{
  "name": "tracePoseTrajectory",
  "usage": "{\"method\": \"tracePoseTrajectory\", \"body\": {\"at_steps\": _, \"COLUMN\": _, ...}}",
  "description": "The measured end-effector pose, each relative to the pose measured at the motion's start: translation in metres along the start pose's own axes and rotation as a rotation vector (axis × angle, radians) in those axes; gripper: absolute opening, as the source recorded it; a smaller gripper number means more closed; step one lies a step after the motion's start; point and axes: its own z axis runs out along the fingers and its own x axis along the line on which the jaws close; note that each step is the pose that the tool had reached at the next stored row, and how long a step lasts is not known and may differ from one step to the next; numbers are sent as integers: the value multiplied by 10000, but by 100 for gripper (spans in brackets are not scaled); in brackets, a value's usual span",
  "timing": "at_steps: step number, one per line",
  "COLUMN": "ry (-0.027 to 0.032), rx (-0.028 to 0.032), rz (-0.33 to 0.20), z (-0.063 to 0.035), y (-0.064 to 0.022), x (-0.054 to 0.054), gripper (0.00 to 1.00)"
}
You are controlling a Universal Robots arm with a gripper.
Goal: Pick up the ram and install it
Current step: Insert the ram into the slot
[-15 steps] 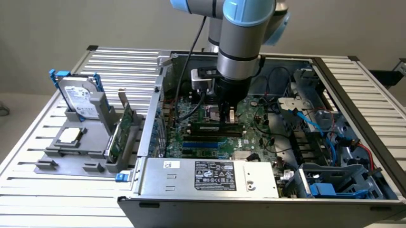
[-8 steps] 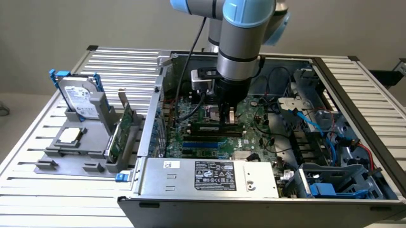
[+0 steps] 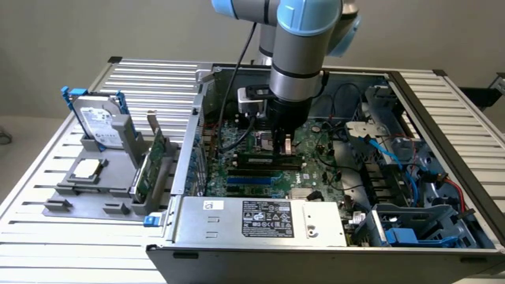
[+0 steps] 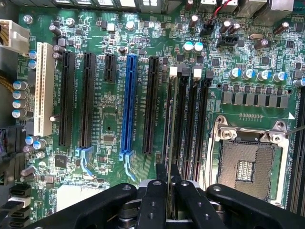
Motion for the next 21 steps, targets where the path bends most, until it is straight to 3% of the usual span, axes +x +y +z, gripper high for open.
{"method": "tracePoseTrajectory", "body": {"at_steps": 21, "ry": 0, "rx": -1, "rz": 23, "z": 38, "y": 3, "x": -4, "gripper": 14}}
